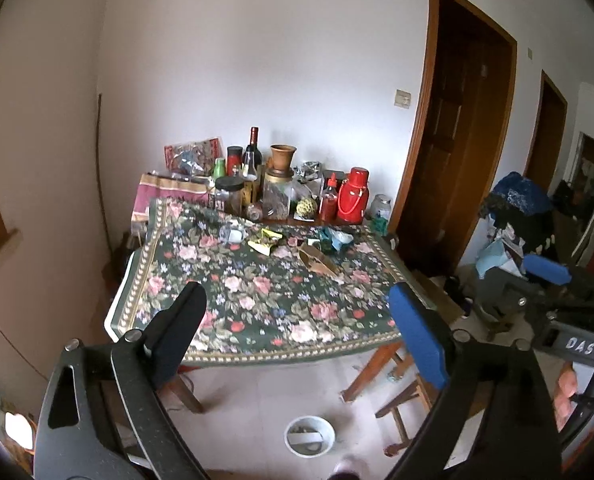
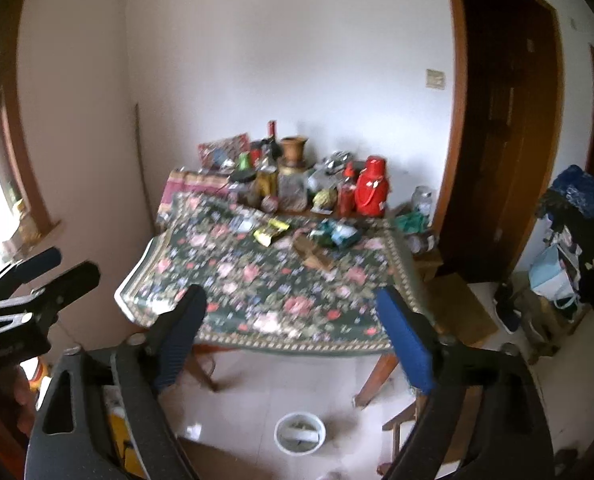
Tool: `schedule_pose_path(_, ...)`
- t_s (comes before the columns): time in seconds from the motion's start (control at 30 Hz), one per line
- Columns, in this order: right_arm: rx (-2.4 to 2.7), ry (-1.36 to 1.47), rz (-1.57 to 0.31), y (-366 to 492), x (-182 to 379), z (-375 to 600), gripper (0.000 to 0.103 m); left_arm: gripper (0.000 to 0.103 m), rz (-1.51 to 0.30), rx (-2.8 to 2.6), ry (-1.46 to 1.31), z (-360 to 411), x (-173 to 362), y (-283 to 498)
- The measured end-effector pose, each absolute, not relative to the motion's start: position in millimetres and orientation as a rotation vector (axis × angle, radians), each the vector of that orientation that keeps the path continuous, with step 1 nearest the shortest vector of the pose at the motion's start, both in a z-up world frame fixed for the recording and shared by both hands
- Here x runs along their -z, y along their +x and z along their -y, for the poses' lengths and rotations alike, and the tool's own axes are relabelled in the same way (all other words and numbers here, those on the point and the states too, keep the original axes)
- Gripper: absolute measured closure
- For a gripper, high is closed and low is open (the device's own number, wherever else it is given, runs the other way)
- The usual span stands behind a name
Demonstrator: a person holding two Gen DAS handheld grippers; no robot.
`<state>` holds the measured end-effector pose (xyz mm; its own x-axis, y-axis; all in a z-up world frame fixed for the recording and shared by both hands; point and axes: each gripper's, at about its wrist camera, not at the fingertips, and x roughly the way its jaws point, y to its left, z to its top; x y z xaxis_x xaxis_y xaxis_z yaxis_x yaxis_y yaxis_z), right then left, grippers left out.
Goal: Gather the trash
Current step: 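Raise both open tools back toward the items on the tablecloth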
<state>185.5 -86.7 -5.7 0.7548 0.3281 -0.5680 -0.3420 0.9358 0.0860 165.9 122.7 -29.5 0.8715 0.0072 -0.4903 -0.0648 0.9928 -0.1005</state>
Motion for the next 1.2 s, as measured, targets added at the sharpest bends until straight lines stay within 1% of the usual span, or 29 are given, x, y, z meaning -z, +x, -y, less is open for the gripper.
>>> schedule_pose_path(0.27, -0.37, 0.003, -0.6, 250.2, 9.1, 107.3, 0.009, 0.009, -0.52, -0.061, -0.085, -100.1, 38.4, 242.0)
schedule_pose_path(0.53, -0.412, -0.022, -0.611, 331.7, 2.7, 126.4, 0.009, 0.009, -0.554, -0.091, -0.145, -78.7, 37.0, 328.4)
schedule_pose_path(0.8, -0.458, -0.044, -0.612, 401.8, 7.1, 142.0, 0.009, 0.009, -0.572, -0.217, -0.142, -65.2, 43.8, 391.3)
schedule_pose_path(1.2, -0.437, -0.063, -0.748, 479.4, 50.9, 123.5, 0.009, 0.009, -0.644, -0.231, -0.155, -101.7, 72.2, 475.2)
